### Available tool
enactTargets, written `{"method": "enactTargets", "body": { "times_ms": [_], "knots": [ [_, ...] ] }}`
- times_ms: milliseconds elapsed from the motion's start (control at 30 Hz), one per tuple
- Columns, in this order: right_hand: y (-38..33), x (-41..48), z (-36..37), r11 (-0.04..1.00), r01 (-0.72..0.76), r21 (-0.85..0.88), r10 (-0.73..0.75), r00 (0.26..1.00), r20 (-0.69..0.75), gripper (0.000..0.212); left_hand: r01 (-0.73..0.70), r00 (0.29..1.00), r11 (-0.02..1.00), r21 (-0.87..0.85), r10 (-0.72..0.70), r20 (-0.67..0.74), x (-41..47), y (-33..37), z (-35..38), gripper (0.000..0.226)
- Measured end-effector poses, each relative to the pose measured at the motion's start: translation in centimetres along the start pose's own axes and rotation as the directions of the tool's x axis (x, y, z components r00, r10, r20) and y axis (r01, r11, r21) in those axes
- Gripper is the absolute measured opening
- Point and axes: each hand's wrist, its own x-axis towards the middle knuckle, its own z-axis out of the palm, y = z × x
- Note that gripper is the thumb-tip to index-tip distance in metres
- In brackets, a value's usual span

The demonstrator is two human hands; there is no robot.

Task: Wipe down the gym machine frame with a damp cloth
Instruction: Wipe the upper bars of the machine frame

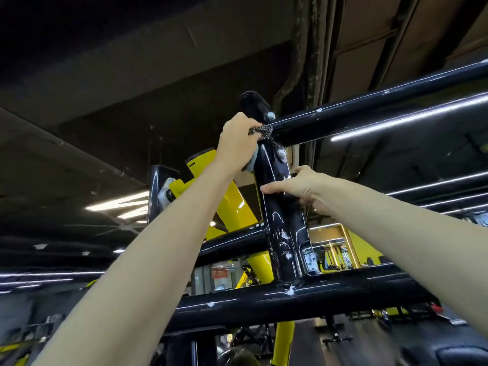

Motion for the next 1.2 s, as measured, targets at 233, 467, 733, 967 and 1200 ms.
{"method": "enactTargets", "body": {
  "times_ms": [233,467,733,967,1200],
  "knots": [
    [0.0,0.0,0.5,0.998,0.01,0.056,-0.01,1.0,0.001,0.107,-0.069,0.997,0.994,-0.082,0.067,-0.03,-3.9,0.0,0.2,0.019],
    [0.2,-1.8,0.2,0.992,-0.052,0.116,0.037,0.991,0.126,0.105,-0.02,1.0,0.996,-0.083,0.022,0.021,-3.5,0.4,-0.3,0.021],
    [0.1,-3.4,-2.3,0.987,-0.127,-0.103,0.152,0.946,0.288,0.059,-0.07,0.991,0.995,-0.073,0.077,0.109,-4.1,1.1,-1.4,0.019],
    [1.6,-3.9,-2.2,0.982,-0.138,-0.126,0.163,0.963,0.214,0.051,-0.085,0.956,0.983,-0.16,0.126,0.265,-11.6,2.1,-1.6,0.024],
    [1.5,-4.7,-1.7,0.984,-0.13,-0.119,0.151,0.97,0.189,0.061,-0.165,0.948,0.986,0.019,0.153,0.278,-8.5,2.9,-0.7,0.022]
  ]
}}
